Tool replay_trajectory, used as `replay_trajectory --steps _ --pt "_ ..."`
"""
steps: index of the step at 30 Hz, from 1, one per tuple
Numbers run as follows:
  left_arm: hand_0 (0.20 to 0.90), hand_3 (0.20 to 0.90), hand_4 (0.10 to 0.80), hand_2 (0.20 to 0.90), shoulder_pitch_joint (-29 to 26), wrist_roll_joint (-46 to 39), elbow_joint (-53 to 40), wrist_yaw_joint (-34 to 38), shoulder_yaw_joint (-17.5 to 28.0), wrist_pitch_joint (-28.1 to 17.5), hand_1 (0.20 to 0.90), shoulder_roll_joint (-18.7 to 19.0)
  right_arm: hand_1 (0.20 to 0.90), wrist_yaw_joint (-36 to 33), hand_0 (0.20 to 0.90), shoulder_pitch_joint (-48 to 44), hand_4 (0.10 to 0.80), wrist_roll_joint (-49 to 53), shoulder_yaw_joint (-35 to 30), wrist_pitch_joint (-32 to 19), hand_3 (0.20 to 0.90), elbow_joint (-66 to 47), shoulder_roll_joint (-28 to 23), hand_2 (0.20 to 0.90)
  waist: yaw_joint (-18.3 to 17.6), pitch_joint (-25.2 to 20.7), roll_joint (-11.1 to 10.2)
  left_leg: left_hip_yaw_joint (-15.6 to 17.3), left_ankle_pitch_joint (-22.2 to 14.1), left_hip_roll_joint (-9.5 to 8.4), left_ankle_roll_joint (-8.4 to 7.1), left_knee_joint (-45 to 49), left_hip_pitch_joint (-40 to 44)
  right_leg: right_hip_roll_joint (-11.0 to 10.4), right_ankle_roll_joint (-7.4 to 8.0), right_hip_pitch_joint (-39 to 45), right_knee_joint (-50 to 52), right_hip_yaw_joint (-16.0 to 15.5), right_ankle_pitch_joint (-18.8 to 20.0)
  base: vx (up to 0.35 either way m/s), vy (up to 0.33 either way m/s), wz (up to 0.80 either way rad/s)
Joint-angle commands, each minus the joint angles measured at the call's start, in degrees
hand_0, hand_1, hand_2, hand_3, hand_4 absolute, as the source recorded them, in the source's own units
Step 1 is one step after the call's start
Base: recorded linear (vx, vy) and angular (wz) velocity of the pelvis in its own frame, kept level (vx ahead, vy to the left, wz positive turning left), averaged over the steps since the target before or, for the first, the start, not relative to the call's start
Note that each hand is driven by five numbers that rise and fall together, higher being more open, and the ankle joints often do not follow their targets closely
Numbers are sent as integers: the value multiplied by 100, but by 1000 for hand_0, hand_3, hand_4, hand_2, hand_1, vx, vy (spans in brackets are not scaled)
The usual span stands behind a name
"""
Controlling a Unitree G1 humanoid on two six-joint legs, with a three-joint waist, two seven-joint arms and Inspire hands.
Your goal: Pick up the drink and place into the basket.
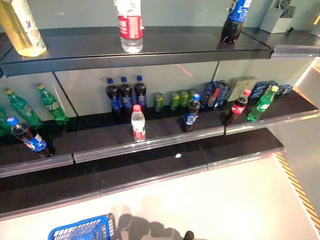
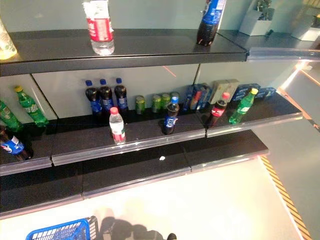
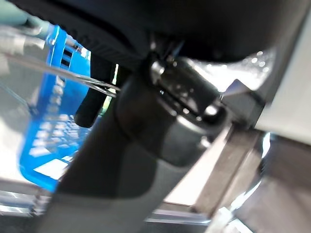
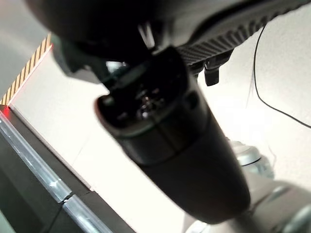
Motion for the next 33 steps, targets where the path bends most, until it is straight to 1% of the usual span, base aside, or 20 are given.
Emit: replay_trajectory --steps 1,3,4,5,6,7,9,12,14,16,19,21,22,23,25,27,29,31,32,33 --pt "300 200 100 300 -17 -688 -24 -404 437 -446 300 412 900 24 900 -431 800 -119 144 17 900 210 -159 900 29 338 -142 -373 599 85 -102 265 -617 172 78 405 44 8 -325 5 -401 -54" --pt "300 200 100 300 65 -916 89 -503 494 -351 300 408 900 11 900 -491 800 -167 299 126 900 142 -219 900 183 411 -212 -1126 730 -49 -7 1009 -1029 332 -74 494 -15 314 -356 76 -356 -46" --pt "300 200 100 300 158 -1152 146 -562 521 -309 300 349 900 38 900 -591 800 -293 445 216 900 83 -256 900 348 474 -294 -1838 293 -623 321 1430 -1335 341 -119 521 -14 546 -375 134 -289 -78" --pt "300 200 100 300 203 -1211 175 -595 557 -274 300 326 900 61 900 -651 800 -356 508 250 900 67 -268 900 408 486 -302 -2062 105 -860 451 1568 -1442 361 -127 516 -6 650 -397 184 -283 -153" --pt "300 200 100 300 264 -1283 192 -567 592 -227 300 302 900 114 900 -749 800 -522 624 300 900 37 -280 900 529 509 -301 -2357 37 -1292 607 1703 -1667 437 -155 534 -42 844 -391 177 -199 -185" --pt "300 200 100 300 282 -1291 191 -560 578 -198 300 293 900 128 900 -777 800 -549 683 327 900 12 -283 900 581 528 -289 -2437 -44 -1422 648 1765 -1725 471 -157 571 -50 903 -414 234 -232 -197" --pt "300 200 100 300 269 -1360 190 -565 534 -136 300 257 900 150 900 -894 800 -567 857 404 900 -11 -264 900 708 590 -264 -2587 28 -1834 723 1766 -2075 591 -182 631 -81 1126 -416 200 -178 -135" --pt "300 200 100 300 205 -1426 264 -818 424 -94 300 174 900 114 900 -1021 800 -543 1070 482 900 28 -158 900 951 651 -129 -2706 433 -2165 659 1286 -2583 877 -213 802 -93 1385 -525 321 -166 -62" --pt "300 200 100 300 174 -1488 272 -989 329 -136 300 121 900 120 900 -1026 800 -570 1163 501 900 51 -59 900 1077 643 -56 -2539 708 -2249 580 851 -2821 1034 -230 954 -87 1411 -613 422 -161 14" --pt "300 200 100 300 104 -1436 204 -1215 201 -265 300 48 900 133 900 -965 800 -734 1269 460 900 46 47 900 1184 600 38 -2098 976 -2315 522 260 -3009 1260 -254 1219 -16 1381 -814 483 -140 -50" --pt "300 200 100 300 47 -1717 74 -1279 -17 -481 300 -83 900 98 900 -909 800 -971 1412 408 900 -10 136 900 1321 536 50 -1947 1094 -2418 568 53 -3105 1450 -321 1397 215 1477 -1152 429 -126 -40" --pt "300 200 100 300 0 -1935 57 -1153 -59 -603 300 -104 900 -8 900 -952 800 -854 1484 477 900 -19 194 900 1340 450 -29 -1985 852 -2425 736 248 -3028 1519 -314 1359 617 1520 -1337 435 -80 -78" --pt "300 200 100 300 -68 -1981 47 -1006 16 -707 300 -87 900 -8 900 -961 800 -809 1420 532 900 28 246 900 1295 384 -162 -1919 644 -2449 855 349 -2881 1453 -188 1399 804 1512 -1215 385 -47 -82" --pt "300 200 100 300 -81 -1976 43 -971 33 -722 300 -81 900 -10 900 -960 800 -795 1406 546 900 36 255 900 1298 364 -187 -1903 594 -2447 886 376 -2862 1444 -164 1419 856 1514 -1186 464 -60 -90" --pt "300 200 100 300 -151 -1988 70 -767 185 -808 300 -14 900 34 900 -909 800 -974 1300 596 900 94 297 900 1319 239 -500 -1821 210 -2606 1173 582 -2694 1332 314 1543 1525 1534 -296 454 -61 -44" --pt "300 200 100 300 -173 -1918 61 -620 228 -839 300 45 900 75 900 -879 800 -1061 1322 510 900 131 310 900 1407 139 -573 -1884 125 -2600 1280 502 -2513 1383 722 1432 2383 1476 538 380 -64 26" --pt "300 200 100 300 -153 -1869 76 -532 277 -813 300 96 900 42 900 -881 800 -1015 1309 451 900 129 322 900 1426 88 -495 -2043 95 -2476 1292 383 -2256 1383 931 1076 3279 1296 845 422 -97 13" --pt "300 200 100 300 -128 -1787 3 -450 331 -832 300 112 900 -30 900 -924 800 -864 1263 517 900 101 325 900 1309 101 -441 -2198 -16 -2400 1268 332 -1953 1208 911 522 3688 1266 723 411 -123 8" --pt "300 200 100 300 -135 -1776 -34 -414 317 -847 300 109 900 -60 900 -940 800 -754 1244 516 900 98 323 900 1245 108 -385 -2286 -45 -2354 1260 342 -1866 1038 827 252 3640 1223 521 347 -119 25" --pt "300 200 100 300 -170 -1798 -77 -358 293 -869 300 108 900 -62 900 -960 800 -721 1193 484 900 92 319 900 1158 128 -285 -2393 -66 -2276 1225 352 -1735 735 699 -117 3391 1178 317 343 -139 32"
